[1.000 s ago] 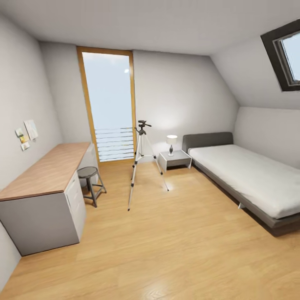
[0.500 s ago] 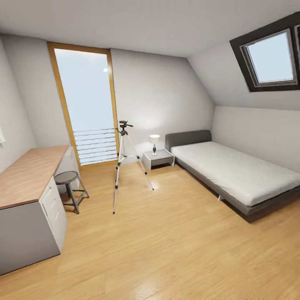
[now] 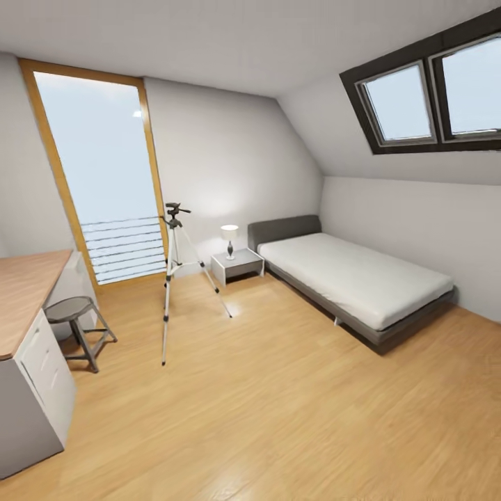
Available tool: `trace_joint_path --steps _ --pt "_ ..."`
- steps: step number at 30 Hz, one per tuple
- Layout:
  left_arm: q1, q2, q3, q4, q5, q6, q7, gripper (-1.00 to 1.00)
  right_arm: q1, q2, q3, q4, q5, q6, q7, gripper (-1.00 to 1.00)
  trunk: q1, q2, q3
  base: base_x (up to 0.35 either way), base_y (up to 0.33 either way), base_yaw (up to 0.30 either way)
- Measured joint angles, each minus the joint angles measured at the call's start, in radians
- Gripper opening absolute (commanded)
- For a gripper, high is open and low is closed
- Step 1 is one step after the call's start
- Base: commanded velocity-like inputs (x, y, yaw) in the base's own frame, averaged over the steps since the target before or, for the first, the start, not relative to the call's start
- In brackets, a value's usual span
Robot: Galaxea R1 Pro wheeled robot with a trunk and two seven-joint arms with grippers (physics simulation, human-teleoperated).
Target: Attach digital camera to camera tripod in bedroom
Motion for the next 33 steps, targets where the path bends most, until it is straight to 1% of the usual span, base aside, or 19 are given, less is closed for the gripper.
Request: trace_joint_path --steps 6,13,33 --pt "0.0 0.0 -0.001 0.0 -0.002 0.004 0.0 -1.0 0.0 0.012 0.0 0.0 0.001 0.002 0.0 1.0 0.0 0.0 0.0 0.057 0.0 -0.254" --pt "0.0 0.0 -0.001 0.0 -0.003 0.007 0.0 -1.0 0.0 0.03 0.005 0.0 0.009 0.002 0.003 1.0 -0.001 0.0 0.0 0.264 0.0 -0.052" --pt "0.0 0.0 0.0 0.0 -0.001 0.008 0.001 -1.0 -0.001 0.031 0.007 0.0 0.009 -0.004 0.001 1.0 -0.001 0.0 0.0 0.319 0.0 -0.001"
